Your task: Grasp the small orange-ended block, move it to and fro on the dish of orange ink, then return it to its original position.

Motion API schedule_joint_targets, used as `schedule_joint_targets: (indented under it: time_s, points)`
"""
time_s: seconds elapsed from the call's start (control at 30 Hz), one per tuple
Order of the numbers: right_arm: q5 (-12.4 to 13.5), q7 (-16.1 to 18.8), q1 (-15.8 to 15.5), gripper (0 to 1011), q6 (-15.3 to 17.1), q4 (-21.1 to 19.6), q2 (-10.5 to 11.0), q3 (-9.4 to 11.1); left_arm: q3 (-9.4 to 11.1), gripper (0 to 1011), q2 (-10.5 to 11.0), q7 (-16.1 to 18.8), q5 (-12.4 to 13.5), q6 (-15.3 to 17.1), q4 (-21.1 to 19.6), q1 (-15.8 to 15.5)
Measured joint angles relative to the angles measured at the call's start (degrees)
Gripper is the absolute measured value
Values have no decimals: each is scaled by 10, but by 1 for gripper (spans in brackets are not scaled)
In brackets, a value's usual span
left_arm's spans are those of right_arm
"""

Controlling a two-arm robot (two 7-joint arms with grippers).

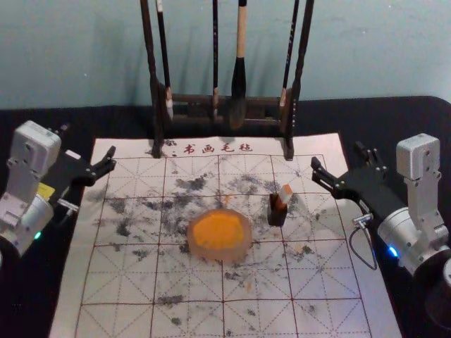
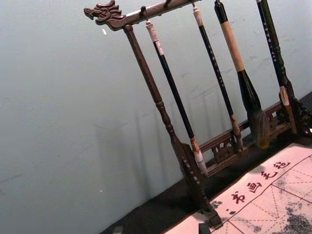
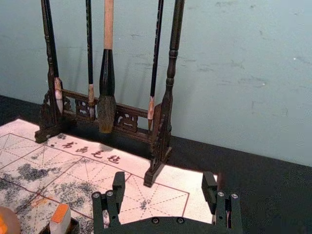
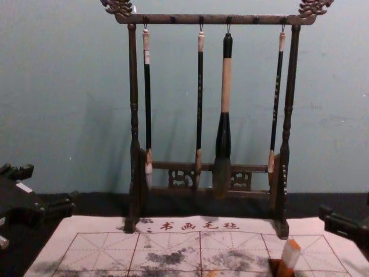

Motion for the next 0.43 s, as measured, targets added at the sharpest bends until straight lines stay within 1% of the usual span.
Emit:
schedule_joint_targets:
  time_s: [0.43]
  points:
    - [1, 0, 0, 1003, 0, -1, 1, 0, 0, 1001, 0, 0, 0, 0, 0, 0]
